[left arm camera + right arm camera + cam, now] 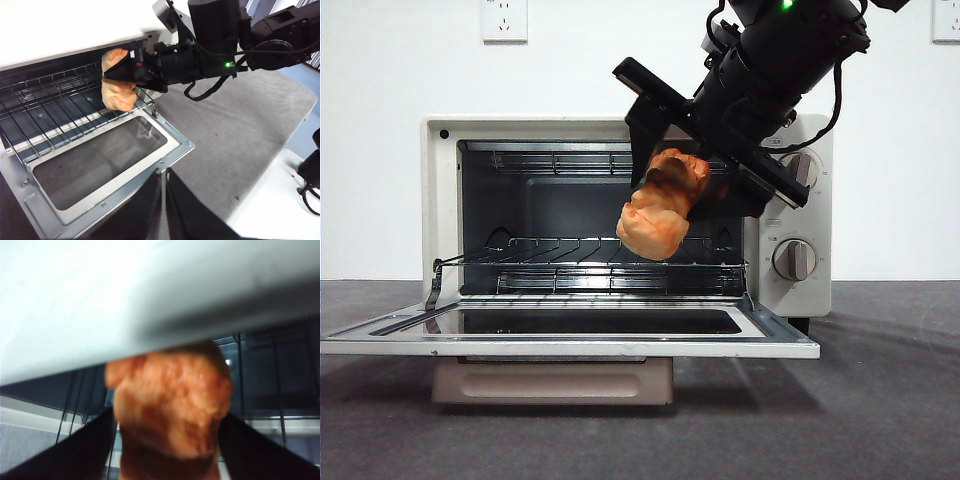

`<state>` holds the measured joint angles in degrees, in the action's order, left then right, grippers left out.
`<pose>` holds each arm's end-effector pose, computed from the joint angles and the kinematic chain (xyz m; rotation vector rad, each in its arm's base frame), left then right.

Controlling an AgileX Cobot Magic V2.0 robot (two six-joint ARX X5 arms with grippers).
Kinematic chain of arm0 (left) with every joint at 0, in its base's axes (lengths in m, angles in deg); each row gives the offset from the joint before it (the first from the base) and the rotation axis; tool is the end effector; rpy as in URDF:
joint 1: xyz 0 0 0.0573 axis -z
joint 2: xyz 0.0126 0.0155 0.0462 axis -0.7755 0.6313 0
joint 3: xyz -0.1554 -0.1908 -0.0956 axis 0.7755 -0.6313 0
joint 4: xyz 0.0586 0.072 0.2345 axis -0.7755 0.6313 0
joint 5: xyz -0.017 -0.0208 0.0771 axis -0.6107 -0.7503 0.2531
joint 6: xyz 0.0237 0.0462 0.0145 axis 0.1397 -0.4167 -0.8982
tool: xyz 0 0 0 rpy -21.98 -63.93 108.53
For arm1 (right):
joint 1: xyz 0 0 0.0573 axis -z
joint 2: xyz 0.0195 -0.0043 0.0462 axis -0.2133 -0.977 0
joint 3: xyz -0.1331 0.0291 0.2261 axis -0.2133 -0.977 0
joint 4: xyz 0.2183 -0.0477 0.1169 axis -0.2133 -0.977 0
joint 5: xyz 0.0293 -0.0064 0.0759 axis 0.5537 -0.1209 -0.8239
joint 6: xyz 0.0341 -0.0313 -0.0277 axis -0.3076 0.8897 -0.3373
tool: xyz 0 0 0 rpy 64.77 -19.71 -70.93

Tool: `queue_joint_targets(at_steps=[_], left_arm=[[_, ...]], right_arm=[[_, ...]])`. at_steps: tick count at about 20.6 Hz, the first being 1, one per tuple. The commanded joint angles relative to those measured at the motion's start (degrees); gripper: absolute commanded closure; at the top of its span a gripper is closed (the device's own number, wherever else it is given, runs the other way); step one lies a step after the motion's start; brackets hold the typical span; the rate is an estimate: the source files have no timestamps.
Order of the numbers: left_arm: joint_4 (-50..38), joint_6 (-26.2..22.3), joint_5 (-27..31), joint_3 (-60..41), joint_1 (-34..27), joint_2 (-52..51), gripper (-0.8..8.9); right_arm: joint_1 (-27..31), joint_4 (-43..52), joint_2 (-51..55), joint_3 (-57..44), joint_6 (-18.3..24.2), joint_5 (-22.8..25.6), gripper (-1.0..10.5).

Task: The left arm flap open the oven, the right arm pick bread and place it into oven, the left arm flap close the oven

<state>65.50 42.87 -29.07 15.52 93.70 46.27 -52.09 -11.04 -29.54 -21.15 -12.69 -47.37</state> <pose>0.0494 -0.0506 0.3349 -0.0467 0.4326 -0.8297 0.2563 0.2092 0.2244 0.6212 0.6512 0.3485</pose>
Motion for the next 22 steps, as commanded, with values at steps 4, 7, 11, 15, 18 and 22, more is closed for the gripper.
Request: queue_joint_targets(at_steps=[4,7,11,15,18,22], left_arm=[[-0.52,0.11,0.15,0.63,0.46,-0.02,7.97],[-0.52,0.09,0.15,0.63,0.46,-0.02,7.97],[-0.26,-0.35,0.2,0.63,0.46,-0.02,7.97],[1.75,-0.74,3.02,0.63,0.46,0.0,7.97],[2.97,-0.7,6.62,0.63,0.46,0.0,7.97],[3.02,1.25,7.69,0.63,0.37,0.11,7.97]], right_arm=[[-0.63,0.59,-1.01,0.9,-0.66,0.07,5.1],[-0.9,0.59,-1.01,0.9,-0.59,-0.55,5.1],[-1.14,0.57,-0.87,0.9,-0.59,-3.23,5.1],[-1.81,-0.96,1.05,0.9,-0.24,-4.61,5.1],[-2.51,-5.14,4.61,0.9,1.73,-4.63,5.1],[-3.26,-16.35,12.52,0.9,6.38,-5.25,5.1]])
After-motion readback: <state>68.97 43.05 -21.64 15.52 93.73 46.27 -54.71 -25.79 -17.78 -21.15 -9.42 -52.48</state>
